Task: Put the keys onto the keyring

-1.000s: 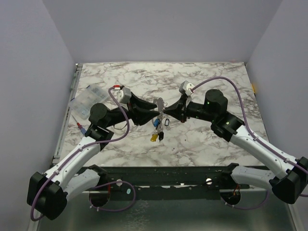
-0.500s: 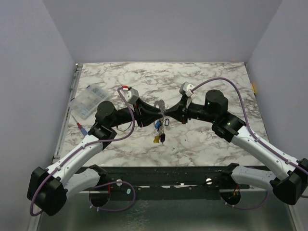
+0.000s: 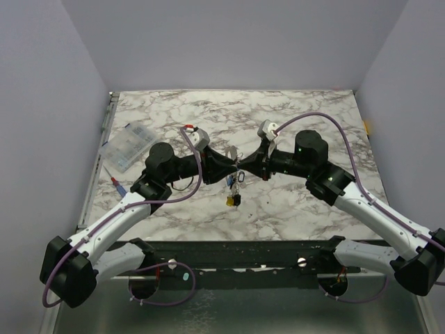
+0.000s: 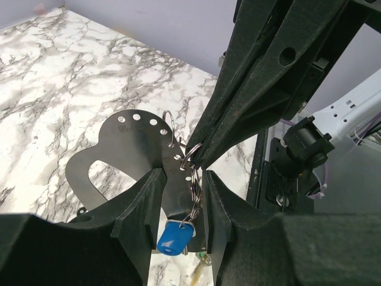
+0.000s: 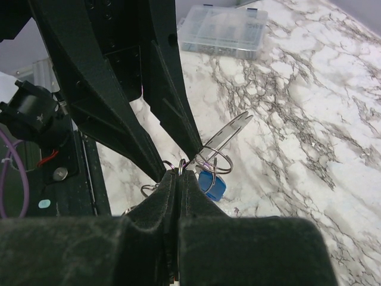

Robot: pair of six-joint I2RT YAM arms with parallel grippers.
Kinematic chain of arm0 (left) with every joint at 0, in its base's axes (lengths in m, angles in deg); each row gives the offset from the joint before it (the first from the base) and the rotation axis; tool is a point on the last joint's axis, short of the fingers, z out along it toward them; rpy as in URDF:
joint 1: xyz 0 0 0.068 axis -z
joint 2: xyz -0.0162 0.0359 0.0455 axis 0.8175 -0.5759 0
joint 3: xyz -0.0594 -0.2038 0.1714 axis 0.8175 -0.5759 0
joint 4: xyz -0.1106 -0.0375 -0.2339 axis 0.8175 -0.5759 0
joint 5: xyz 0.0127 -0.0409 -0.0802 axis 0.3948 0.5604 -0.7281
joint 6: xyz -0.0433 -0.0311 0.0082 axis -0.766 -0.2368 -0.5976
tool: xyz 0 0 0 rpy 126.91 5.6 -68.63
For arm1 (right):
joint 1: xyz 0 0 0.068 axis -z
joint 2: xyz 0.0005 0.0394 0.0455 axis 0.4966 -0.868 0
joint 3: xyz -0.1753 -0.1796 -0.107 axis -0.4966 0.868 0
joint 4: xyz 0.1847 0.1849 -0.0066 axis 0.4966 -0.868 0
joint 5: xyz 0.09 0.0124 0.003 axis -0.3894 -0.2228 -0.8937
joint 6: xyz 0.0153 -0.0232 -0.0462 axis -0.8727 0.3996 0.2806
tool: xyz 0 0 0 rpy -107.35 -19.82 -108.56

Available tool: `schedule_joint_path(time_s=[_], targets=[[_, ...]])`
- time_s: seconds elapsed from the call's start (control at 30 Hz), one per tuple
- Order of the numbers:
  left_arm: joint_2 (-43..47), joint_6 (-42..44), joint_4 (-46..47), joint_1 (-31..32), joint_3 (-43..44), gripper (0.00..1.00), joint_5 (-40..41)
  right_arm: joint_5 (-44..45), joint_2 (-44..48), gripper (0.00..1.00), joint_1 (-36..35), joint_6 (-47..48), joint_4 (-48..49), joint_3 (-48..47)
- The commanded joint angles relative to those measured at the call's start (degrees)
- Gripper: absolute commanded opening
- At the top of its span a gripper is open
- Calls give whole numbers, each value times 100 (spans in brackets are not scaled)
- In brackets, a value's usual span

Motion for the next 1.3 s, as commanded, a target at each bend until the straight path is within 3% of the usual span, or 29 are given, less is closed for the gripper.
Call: schedule_joint_path(time_s=[0.0, 0.17, 0.4, 0.5, 0.83, 0.87, 1.03, 1.13, 1.27], targets=[[-66, 236, -274, 88, 150, 38, 184, 74, 27, 1, -87, 12, 27, -297], [-69, 281, -325, 146, 182, 38, 279, 156, -2, 1, -125, -9, 1, -314], [-146, 315, -382, 220, 192, 17, 600, 323, -85, 1, -168, -87, -34, -395], [-174, 354, -421, 234, 216, 0, 660, 358, -116, 1, -184, -133, -30, -418], [-218, 217, -662, 225, 364, 0, 118, 1019, -121, 1, -191, -49, -462, -632], [-227, 175, -706, 228, 386, 0, 104, 1051, -132, 4, -184, -5, -551, -677], [-146, -143, -783, 228, 427, 0, 122, 1204, -113, 44, -184, 40, -786, -780], [-44, -284, -786, 226, 424, 0, 210, 1275, -24, 53, -191, -61, -698, -730], [103, -226, -859, 230, 441, 0, 246, 1453, 112, 56, -186, -218, -481, -593]])
